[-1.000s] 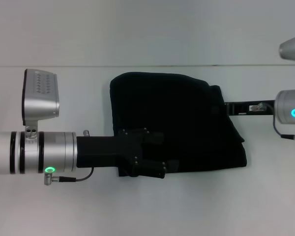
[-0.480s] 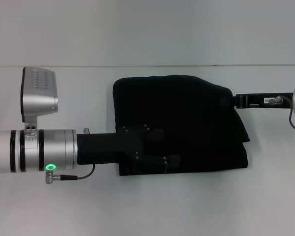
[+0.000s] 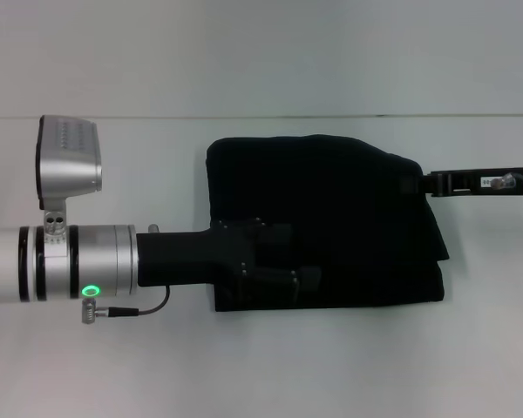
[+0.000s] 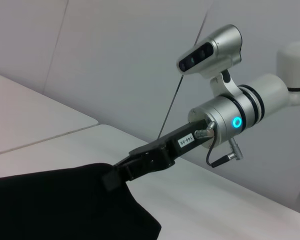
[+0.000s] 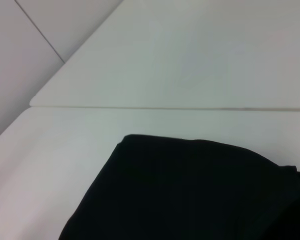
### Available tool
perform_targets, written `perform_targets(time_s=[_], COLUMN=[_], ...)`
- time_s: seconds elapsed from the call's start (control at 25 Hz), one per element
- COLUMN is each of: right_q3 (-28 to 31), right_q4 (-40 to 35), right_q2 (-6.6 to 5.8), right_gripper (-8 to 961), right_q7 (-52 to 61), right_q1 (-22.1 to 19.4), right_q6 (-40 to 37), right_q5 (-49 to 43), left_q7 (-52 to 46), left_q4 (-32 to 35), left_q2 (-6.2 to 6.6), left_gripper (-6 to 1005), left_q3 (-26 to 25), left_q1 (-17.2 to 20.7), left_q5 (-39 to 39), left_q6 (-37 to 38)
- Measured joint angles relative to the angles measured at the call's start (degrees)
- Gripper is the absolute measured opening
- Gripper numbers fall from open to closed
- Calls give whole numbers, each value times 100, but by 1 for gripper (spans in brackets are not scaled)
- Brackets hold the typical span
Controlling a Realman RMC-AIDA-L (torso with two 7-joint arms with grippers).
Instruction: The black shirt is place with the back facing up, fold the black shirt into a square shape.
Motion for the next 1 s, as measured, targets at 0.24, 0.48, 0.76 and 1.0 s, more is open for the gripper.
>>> perform_targets(time_s=[0.24, 0.48, 0.76, 1.0], right_q3=[-27, -9, 2, 23], right_q4=[59, 64, -134, -442], right_q2=[-93, -97, -51, -21], right_gripper=[49, 48, 48, 50], right_q7=[28, 25, -22, -31], right_q1=[-56, -82, -27, -82], right_q6=[-4, 1, -227, -577], right_q5=[-31, -79, -52, 20], left_q7=[-84, -127, -176, -230], left_q4=[0, 0, 0, 0], left_q2=[2, 0, 7, 5], left_gripper=[919, 919, 920, 920], left_q3=[0, 0, 0, 1], left_q1=[-23, -45, -56, -59], left_q5=[-5, -5, -4, -13], left_q6=[-27, -110, -195, -202])
